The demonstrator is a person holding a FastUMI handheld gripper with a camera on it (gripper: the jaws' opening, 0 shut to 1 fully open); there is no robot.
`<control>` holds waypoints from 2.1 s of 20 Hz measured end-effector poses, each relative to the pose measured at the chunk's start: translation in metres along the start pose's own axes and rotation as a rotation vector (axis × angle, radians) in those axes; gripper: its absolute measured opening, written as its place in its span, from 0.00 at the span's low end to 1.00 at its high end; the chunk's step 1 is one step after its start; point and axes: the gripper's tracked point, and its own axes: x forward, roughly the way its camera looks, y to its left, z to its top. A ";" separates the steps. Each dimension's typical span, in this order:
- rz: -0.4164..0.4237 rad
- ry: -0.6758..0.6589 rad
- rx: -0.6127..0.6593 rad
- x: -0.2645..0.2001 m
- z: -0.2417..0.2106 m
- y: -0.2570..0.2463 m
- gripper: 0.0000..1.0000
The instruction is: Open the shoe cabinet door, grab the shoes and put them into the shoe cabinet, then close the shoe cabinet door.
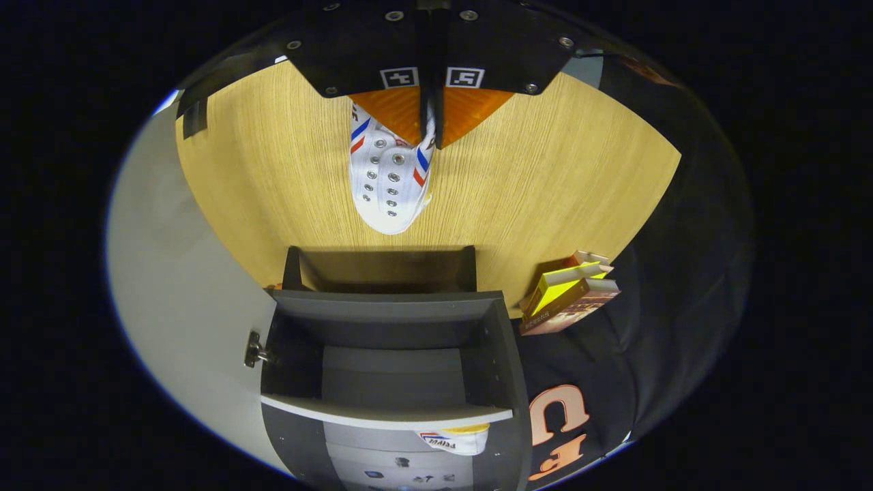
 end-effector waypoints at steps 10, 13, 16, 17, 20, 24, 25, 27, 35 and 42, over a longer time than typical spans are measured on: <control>0.006 -0.210 0.024 -0.062 0.115 -0.010 0.00; 0.009 -0.271 0.005 -0.080 0.150 -0.009 0.00; 0.020 -0.322 -0.006 -0.092 0.185 -0.007 0.00; 0.020 -0.337 -0.014 -0.095 0.196 -0.007 0.00; -0.001 -0.378 -0.031 -0.095 0.231 -0.014 0.00; -0.024 -0.418 -0.054 -0.086 0.276 -0.024 0.00; -0.025 -0.429 -0.062 -0.084 0.288 -0.026 0.00; -0.029 -0.445 -0.073 -0.077 0.312 -0.031 0.00; -0.082 -0.453 -0.127 -0.019 0.392 -0.052 0.00; -0.091 -0.387 -0.130 0.046 0.420 -0.057 0.00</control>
